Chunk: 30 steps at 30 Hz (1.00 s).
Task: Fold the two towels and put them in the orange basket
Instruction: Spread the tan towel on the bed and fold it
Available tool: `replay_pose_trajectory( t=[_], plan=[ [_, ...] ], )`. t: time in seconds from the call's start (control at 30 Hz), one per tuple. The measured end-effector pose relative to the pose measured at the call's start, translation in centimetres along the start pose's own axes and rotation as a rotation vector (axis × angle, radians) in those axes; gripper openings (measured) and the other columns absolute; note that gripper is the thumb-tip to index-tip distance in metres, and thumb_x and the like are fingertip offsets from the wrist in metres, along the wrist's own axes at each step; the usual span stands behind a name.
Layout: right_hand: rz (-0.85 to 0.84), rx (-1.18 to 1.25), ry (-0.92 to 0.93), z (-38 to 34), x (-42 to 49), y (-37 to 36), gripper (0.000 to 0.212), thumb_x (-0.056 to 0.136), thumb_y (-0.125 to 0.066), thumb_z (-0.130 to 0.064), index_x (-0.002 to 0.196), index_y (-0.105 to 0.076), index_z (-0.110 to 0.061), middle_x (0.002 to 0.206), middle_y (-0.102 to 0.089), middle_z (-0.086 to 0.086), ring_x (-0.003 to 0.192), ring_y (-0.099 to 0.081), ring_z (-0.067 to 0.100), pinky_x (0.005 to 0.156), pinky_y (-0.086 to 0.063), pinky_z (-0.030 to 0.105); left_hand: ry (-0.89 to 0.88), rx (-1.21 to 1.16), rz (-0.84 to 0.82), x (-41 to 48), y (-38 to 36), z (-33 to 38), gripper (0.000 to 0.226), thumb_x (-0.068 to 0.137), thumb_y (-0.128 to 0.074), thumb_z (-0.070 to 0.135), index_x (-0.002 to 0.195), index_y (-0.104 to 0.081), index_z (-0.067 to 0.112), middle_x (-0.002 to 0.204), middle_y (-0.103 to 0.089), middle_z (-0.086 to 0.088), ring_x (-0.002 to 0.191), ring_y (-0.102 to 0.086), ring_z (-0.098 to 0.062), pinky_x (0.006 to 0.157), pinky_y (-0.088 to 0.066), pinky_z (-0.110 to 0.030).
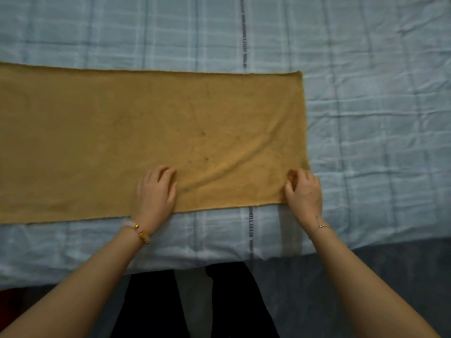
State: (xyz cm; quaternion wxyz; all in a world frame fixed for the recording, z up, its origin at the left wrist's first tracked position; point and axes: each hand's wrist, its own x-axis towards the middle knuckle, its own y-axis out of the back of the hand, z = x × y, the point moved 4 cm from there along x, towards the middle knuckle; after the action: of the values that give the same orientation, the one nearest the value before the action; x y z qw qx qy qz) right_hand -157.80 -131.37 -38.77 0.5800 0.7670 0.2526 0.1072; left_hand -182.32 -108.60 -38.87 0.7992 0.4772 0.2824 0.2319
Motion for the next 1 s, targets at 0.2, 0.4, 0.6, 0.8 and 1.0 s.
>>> replay_pose_trajectory(
  t=[0.2, 0.4, 0.6, 0.8, 1.0],
  plan=[
    [-0.031, 0.001, -0.166, 3.7, 1.6, 1.0, 0.04, 0.084, -0.059, -0.016, 0.122, -0.055, -0.007, 0.123, -0.054, 0.017, 0.112, -0.046, 0.036, 0.093, -0.04, 0.045, -0.05, 0.076, -0.013, -1.1, -0.7, 2.9, 0.043, 0.083, -0.038, 0.028, 0.112, -0.062, 0.008, 0.113, -0.06, -0.017, 0.101, -0.057, -0.037, 0.083, -0.049, -0.048],
    [-0.073, 0.121, -0.212, 4.6, 2.2, 1.0, 0.044, 0.085, -0.061, -0.017, 0.127, -0.05, -0.007, 0.124, -0.053, 0.014, 0.116, -0.047, 0.031, 0.097, -0.04, 0.041, -0.124, 0.07, -0.046, -0.8, -2.6, 8.1, 0.037, 0.083, -0.053, 0.021, 0.117, -0.06, 0.008, 0.116, -0.06, -0.014, 0.104, -0.059, -0.033, 0.088, -0.048, -0.044],
    [-0.141, 0.264, -0.363, 5.3, 2.2, 1.4, 0.027, 0.086, -0.06, -0.027, 0.107, -0.057, -0.012, 0.096, -0.065, 0.006, 0.093, -0.061, 0.028, 0.075, -0.046, 0.035, -0.179, 0.13, -0.118, -1.0, -4.2, 10.9, 0.042, 0.08, -0.043, 0.03, 0.114, -0.061, 0.012, 0.112, -0.063, -0.009, 0.102, -0.06, -0.028, 0.09, -0.047, -0.041],
    [-0.193, 0.455, -0.36, 3.9, 1.3, 1.7, 0.022, 0.086, -0.063, -0.026, 0.103, -0.058, -0.012, 0.074, -0.054, -0.008, 0.078, -0.056, 0.016, 0.072, -0.046, 0.033, -0.244, 0.051, -0.117, -0.5, -4.2, 14.4, 0.041, 0.084, -0.061, 0.027, 0.121, -0.056, 0.012, 0.122, -0.058, -0.007, 0.112, -0.055, -0.024, 0.095, -0.042, -0.038],
    [-0.304, 0.94, -0.41, -0.5, 0.3, 0.7, 0.012, 0.085, -0.064, -0.007, 0.095, -0.058, -0.009, 0.069, -0.059, 0.005, 0.069, -0.055, 0.017, 0.065, -0.047, 0.03, -0.143, -0.457, -0.19, 0.5, -4.5, 18.2, 0.053, 0.08, -0.065, 0.041, 0.124, -0.05, 0.014, 0.12, -0.053, -0.003, 0.109, -0.052, -0.017, 0.093, -0.044, -0.034]
  ],
)
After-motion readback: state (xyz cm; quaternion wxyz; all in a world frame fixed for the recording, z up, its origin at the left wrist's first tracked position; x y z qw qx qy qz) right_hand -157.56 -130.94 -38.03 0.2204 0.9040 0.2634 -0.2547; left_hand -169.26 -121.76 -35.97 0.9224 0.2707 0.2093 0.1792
